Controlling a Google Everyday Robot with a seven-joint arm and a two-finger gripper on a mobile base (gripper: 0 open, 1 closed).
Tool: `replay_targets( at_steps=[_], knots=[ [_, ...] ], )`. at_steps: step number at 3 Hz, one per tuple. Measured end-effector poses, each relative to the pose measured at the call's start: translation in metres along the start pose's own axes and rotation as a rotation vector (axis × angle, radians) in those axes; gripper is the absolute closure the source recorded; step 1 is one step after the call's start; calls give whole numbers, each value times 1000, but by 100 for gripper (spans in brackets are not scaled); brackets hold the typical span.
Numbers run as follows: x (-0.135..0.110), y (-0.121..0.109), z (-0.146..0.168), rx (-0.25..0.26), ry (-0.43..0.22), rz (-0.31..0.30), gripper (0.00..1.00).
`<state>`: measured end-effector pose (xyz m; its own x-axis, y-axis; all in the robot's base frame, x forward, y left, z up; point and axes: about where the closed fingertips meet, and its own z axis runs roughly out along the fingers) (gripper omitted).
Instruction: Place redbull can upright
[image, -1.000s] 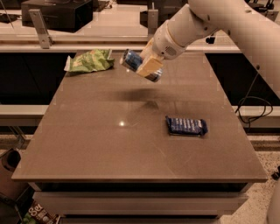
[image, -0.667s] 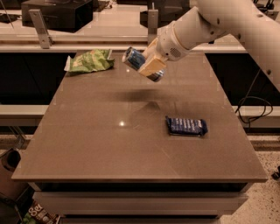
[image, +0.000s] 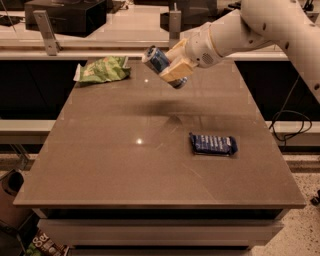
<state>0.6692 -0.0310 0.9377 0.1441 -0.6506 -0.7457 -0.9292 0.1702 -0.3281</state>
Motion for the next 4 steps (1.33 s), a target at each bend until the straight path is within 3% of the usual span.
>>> replay_targets(
  at_steps=[2, 4],
  knots=[
    [6, -6, 15, -7, -123, 38, 100],
    [5, 12, 25, 5, -207, 74, 100]
  ],
)
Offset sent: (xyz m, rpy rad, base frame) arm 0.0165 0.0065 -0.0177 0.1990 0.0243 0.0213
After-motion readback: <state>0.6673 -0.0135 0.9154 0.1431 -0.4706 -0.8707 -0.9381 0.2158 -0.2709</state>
